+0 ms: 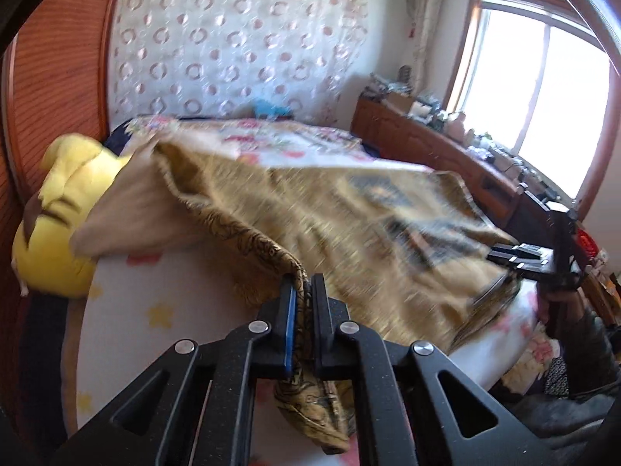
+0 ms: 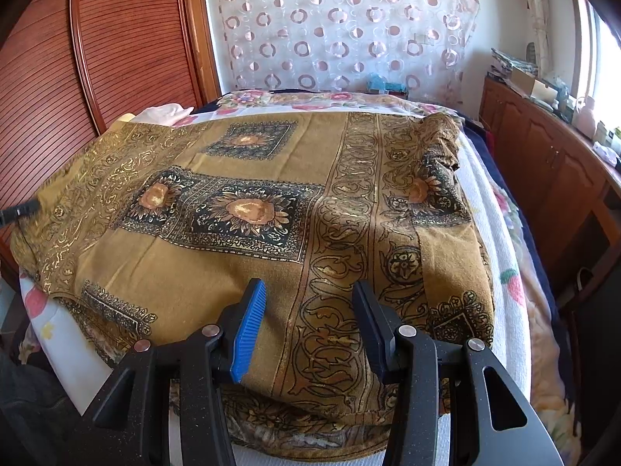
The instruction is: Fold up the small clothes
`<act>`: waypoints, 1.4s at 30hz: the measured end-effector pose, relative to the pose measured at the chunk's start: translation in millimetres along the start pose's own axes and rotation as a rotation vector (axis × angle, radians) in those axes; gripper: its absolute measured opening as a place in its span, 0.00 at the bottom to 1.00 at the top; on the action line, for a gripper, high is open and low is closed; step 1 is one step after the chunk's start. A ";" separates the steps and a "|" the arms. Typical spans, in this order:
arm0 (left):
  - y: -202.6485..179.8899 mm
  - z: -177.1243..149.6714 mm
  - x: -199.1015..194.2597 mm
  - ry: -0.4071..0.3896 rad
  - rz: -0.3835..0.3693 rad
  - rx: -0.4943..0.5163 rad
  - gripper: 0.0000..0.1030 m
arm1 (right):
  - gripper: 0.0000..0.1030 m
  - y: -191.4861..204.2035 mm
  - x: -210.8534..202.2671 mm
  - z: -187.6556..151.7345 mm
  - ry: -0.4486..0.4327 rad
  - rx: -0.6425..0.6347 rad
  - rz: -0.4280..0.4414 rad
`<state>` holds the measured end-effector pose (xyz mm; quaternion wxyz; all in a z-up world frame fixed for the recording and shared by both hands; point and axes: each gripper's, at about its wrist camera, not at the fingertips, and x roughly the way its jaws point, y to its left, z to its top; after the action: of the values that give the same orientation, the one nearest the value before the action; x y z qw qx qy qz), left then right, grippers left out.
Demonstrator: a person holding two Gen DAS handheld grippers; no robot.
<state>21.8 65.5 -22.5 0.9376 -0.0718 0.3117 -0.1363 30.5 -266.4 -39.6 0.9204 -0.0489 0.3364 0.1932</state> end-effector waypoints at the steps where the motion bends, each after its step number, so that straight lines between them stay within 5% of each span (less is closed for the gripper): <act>1: -6.6 9.2 1.9 -0.008 -0.020 0.014 0.07 | 0.47 0.1 -0.1 -0.3 0.000 0.002 0.001; 14: -132.0 93.9 57.2 -0.046 -0.246 0.187 0.07 | 0.47 -1.5 0.1 -0.2 -0.003 0.019 0.012; 16: -138.1 90.2 69.9 0.002 -0.233 0.205 0.08 | 0.47 -1.0 -0.2 -0.7 -0.005 0.022 0.013; 22: -127.6 76.2 75.1 0.042 -0.211 0.181 0.40 | 0.47 -0.8 -1.2 -1.2 -0.008 0.024 0.013; 33: -92.7 45.4 74.3 0.072 -0.102 0.118 0.45 | 0.47 7.1 -8.6 3.1 -0.020 -0.019 -0.054; 36: -85.2 36.8 74.5 0.078 -0.089 0.110 0.46 | 0.47 15.5 -12.5 10.0 -0.035 -0.028 -0.013; 39: -79.0 29.3 71.5 0.070 -0.067 0.111 0.67 | 0.47 32.1 -11.2 21.4 -0.044 -0.052 0.037; 42: -73.5 26.3 68.1 0.061 -0.048 0.105 0.75 | 0.47 50.2 -1.4 34.5 -0.028 -0.071 0.099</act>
<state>74.5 -23.7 -24.0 0.9266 -0.0259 0.3309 -0.1770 30.8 -213.0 -10.1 0.9120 -0.0623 0.3184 0.2510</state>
